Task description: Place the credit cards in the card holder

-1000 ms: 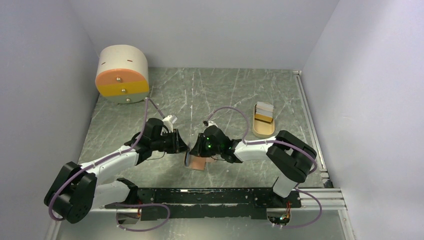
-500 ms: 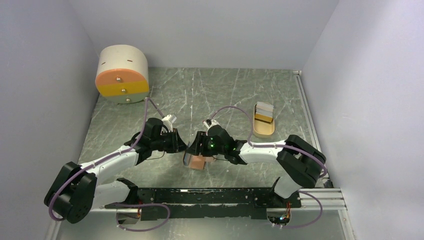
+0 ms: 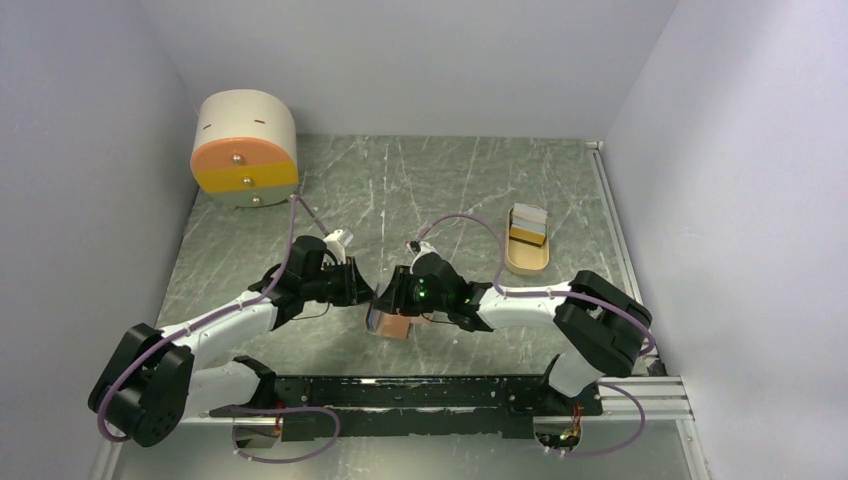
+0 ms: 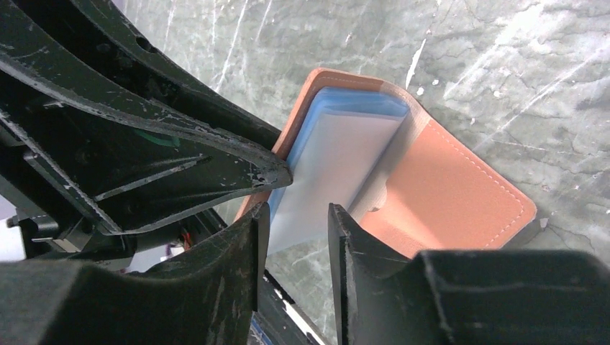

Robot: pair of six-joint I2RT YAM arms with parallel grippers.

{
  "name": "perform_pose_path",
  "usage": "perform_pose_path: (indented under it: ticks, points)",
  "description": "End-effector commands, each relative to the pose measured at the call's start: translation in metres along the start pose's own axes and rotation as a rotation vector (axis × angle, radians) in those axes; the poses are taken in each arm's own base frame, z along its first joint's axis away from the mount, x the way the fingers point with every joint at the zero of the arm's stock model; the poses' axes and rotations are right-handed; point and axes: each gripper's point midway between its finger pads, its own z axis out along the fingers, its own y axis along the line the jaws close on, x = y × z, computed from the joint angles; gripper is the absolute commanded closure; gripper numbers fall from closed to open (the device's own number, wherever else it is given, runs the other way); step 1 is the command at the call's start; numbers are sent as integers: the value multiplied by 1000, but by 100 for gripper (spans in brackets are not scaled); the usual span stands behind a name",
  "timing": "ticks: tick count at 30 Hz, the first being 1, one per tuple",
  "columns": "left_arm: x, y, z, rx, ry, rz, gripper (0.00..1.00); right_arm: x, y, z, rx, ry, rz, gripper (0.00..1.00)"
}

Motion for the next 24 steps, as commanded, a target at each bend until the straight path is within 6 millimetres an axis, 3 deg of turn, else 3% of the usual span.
perform_pose_path:
  ticks: [1,13,24]
  points:
    - [1,8,0,-35,-3,12,77,-1,-3,4,20,-7,-7,62]
    - [0,7,-1,-32,-6,12,77,0,-5,3,28,-6,-8,61]
    - [3,10,0,-37,0,9,75,8,-41,7,172,7,-40,64]
